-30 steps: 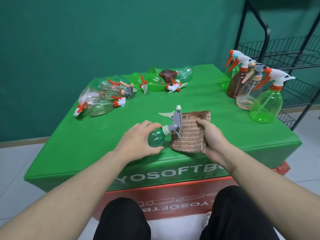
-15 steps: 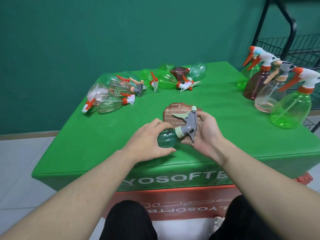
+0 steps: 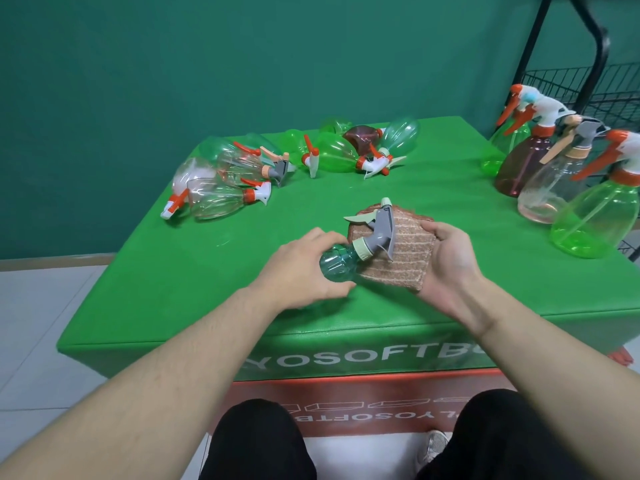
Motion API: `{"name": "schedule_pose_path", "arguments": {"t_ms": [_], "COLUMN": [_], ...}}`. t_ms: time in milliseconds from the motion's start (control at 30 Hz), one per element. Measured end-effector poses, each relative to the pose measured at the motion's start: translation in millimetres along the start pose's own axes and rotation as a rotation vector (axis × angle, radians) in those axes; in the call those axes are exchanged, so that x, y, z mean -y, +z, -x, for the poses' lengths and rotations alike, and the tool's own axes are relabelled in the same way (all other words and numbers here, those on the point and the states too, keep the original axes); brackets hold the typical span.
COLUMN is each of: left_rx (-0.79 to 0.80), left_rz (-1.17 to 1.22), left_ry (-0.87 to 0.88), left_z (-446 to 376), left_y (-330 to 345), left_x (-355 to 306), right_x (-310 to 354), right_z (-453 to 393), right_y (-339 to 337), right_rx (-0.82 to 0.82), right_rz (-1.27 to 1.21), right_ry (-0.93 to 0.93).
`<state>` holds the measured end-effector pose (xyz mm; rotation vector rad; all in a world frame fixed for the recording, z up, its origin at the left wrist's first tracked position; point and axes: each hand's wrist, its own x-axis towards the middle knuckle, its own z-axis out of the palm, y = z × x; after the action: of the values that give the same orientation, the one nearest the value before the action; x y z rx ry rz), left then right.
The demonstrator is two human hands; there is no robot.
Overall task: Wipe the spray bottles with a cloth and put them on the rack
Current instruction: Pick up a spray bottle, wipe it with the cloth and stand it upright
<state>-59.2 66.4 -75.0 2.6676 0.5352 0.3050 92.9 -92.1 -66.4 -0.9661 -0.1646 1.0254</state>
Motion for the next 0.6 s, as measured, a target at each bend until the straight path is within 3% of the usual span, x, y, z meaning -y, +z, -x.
{"name": "schedule_pose_path", "arguments": {"t_ms": [267,600], "left_rx": [0.012,0.05], "left_rz": [-0.004,-0.081], "left_ry": [0.008,-0.096], "left_z": [-1,-15], "left_y": [-1,-1], "left_x": [0,-9], "right_x": [-9,0], "right_z": [-27,-12], "right_y": [35,11], "right_rx": [-0.032,-0.108], "right_rz": [0.025,-0.013], "right_ry": [0.063,-0.054]}}
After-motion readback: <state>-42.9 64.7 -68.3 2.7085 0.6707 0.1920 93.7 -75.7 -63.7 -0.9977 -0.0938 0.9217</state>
